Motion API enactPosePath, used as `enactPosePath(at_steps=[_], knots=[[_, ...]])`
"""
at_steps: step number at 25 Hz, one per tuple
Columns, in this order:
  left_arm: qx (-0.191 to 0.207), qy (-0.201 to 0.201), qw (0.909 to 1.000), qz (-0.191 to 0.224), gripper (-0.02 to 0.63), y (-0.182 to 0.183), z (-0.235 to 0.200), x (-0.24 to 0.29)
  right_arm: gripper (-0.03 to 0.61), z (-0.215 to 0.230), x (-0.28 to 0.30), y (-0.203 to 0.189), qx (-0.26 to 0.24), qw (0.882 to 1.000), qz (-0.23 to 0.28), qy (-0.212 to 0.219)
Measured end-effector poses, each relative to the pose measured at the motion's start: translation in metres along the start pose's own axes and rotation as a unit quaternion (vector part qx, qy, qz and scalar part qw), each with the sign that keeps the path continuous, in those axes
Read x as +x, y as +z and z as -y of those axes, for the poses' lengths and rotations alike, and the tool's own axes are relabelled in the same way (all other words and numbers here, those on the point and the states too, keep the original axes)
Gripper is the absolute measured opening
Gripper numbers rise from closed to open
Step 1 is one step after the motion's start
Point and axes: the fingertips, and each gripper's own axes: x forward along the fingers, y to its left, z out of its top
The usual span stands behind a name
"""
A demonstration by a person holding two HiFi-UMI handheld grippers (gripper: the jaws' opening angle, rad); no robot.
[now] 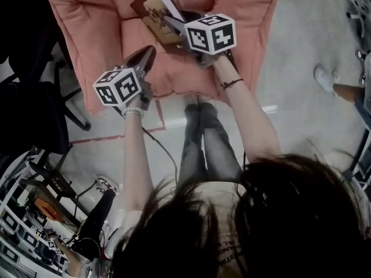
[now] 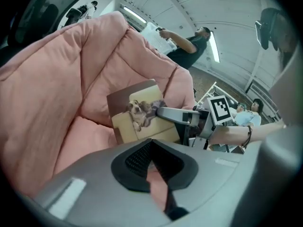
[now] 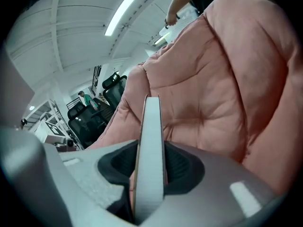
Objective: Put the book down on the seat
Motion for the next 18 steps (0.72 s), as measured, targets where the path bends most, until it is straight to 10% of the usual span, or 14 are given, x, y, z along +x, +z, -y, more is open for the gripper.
enactPosePath(at_steps=[18], knots=[[-0.012,-0.005,0.9996,-0.026,-0.002,-0.038,-0.008,0.028,0.152,0.037,0.007,-0.056,0.005,0.999,-0.039,-0.03]])
